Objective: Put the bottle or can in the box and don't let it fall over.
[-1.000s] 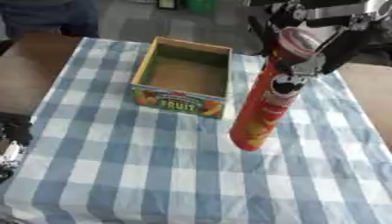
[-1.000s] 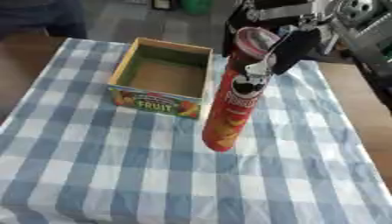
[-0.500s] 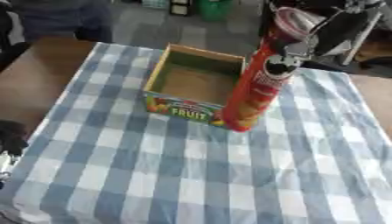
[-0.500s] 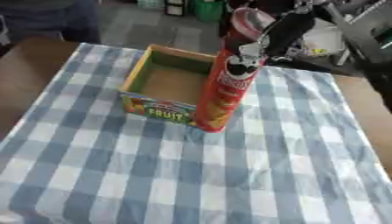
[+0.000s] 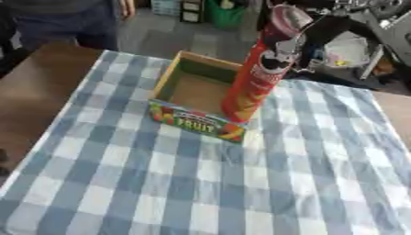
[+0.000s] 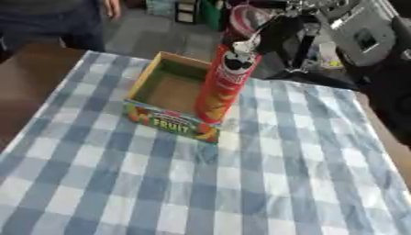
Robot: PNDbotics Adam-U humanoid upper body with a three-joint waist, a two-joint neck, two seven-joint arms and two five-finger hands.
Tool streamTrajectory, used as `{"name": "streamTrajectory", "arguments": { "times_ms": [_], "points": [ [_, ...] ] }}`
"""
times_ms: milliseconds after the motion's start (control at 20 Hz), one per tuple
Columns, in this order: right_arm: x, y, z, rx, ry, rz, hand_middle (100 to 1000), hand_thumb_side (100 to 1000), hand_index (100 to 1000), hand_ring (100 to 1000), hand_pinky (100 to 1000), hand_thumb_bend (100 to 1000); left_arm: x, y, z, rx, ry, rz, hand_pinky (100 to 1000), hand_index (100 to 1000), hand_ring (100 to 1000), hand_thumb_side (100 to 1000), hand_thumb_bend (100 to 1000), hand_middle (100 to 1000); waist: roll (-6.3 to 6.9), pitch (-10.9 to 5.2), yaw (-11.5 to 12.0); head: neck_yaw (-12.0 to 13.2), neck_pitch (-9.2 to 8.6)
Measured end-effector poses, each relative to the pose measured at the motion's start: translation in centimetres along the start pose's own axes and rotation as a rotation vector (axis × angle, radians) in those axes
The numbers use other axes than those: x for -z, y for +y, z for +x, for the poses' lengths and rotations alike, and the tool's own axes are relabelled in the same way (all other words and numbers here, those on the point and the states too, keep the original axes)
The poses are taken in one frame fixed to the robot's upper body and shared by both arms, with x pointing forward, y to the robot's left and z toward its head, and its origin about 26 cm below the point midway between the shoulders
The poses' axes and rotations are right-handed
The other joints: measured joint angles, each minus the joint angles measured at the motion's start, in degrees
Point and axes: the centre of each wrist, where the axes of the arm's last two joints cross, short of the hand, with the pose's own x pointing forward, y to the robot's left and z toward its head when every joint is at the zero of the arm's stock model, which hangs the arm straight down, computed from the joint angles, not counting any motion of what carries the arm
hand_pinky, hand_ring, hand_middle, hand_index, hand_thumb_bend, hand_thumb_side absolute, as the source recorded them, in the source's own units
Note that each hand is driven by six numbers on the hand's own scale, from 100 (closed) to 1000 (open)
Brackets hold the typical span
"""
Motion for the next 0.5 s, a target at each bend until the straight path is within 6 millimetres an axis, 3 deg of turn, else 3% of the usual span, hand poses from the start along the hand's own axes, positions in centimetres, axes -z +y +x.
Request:
{"name": "streamTrajectory", "arguments": {
  "times_ms": [500],
  "points": [
    [-0.31,-0.64,-0.76,-0.051,0.046,-0.076,624,100,693,466,214,100,0.49,0.03,0.3,0.001,-0.018,-0.009,612,700,551,483,168,577,-0.51,0.79,1.4,-1.2,-0.88]
  ]
}}
